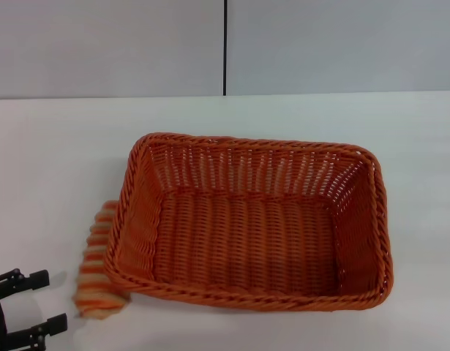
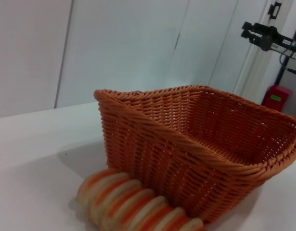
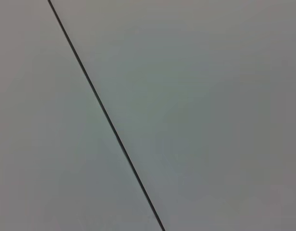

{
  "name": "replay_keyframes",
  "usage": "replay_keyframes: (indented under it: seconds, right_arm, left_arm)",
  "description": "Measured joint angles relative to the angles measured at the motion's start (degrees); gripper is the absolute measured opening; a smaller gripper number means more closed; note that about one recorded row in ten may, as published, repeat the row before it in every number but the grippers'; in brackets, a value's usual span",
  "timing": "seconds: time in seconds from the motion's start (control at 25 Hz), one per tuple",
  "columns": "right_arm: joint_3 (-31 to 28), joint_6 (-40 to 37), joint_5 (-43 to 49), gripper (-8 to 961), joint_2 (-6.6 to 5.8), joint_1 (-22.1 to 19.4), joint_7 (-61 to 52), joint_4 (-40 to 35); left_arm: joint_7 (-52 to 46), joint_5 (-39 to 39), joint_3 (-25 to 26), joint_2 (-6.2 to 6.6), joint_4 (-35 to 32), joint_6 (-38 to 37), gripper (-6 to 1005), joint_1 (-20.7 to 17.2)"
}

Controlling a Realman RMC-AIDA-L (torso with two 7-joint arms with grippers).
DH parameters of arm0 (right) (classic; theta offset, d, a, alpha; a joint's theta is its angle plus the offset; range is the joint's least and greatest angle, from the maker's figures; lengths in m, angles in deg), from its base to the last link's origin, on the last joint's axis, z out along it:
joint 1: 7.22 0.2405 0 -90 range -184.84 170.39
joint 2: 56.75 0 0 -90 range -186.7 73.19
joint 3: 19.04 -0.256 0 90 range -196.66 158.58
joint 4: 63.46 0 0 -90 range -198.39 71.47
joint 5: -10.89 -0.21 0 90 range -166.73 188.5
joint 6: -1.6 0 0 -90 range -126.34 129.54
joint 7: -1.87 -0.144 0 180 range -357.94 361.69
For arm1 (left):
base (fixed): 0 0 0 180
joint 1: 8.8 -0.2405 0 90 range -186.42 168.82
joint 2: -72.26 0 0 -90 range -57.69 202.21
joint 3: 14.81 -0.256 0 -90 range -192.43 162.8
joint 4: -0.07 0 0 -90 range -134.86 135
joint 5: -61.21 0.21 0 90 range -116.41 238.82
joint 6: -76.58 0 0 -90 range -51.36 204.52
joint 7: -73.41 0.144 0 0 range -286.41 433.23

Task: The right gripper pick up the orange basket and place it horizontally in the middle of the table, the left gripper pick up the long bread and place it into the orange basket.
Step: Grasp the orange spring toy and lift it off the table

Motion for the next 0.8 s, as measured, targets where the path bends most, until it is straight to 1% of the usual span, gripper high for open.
replay_keyframes:
  seconds: [0.16,0.44,0.8]
  right_arm:
    - [-0.02,-0.29,0.00,479,0.01,0.06,0.00,0.13]
    - [-0.34,-0.40,0.00,479,0.03,0.09,0.00,0.26]
    - [-0.52,-0.38,-0.47,479,0.07,-0.24,0.00,0.15]
  left_arm:
    - [0.07,0.88,-0.01,-0.57,-0.12,0.00,795,0.30]
    - [0.57,1.16,-0.01,-2.16,-0.80,1.99,795,0.08]
    - [1.32,1.22,0.08,-3.57,-0.83,2.78,795,0.31]
